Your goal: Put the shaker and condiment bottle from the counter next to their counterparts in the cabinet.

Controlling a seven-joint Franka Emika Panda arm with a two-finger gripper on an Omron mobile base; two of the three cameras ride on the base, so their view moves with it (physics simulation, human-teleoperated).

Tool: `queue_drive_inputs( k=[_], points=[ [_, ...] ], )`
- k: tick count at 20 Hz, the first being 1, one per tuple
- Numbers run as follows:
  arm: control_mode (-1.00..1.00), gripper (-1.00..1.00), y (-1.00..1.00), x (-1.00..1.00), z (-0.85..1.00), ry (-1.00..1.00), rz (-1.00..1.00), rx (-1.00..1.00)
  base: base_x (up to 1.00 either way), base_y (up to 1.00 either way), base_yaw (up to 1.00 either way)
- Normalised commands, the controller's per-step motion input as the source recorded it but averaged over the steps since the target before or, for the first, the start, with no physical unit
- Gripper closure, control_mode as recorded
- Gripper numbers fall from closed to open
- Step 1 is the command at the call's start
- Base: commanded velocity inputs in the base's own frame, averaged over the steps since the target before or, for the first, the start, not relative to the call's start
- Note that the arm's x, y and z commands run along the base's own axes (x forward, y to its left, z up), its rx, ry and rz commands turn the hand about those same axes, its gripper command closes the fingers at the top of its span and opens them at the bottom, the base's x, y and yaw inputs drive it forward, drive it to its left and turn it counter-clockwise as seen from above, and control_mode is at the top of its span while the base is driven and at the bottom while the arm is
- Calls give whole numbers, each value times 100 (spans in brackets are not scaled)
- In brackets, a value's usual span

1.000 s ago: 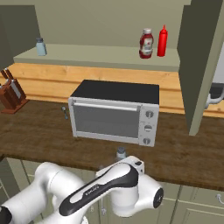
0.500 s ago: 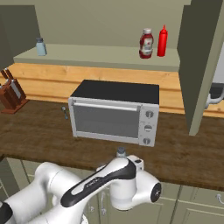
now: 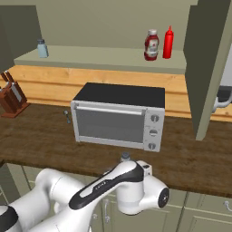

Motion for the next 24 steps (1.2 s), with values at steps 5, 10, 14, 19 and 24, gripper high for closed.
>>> queue_drive_inputs(
  k=[5,10,14,19,24],
  points=[
    [-100,-100,-8,0,-2,0,0,0,0,0,0],
    [-100,-100,1,3,0,0,0,1,0,0,0],
    [-100,-100,16,4,0,0,0,0,0,0,0],
    [-100,-100,19,5,-13,0,0,0,0,0,0],
    [-100,-100,1,11,-8,0,1,0,0,0,0]
  ],
)
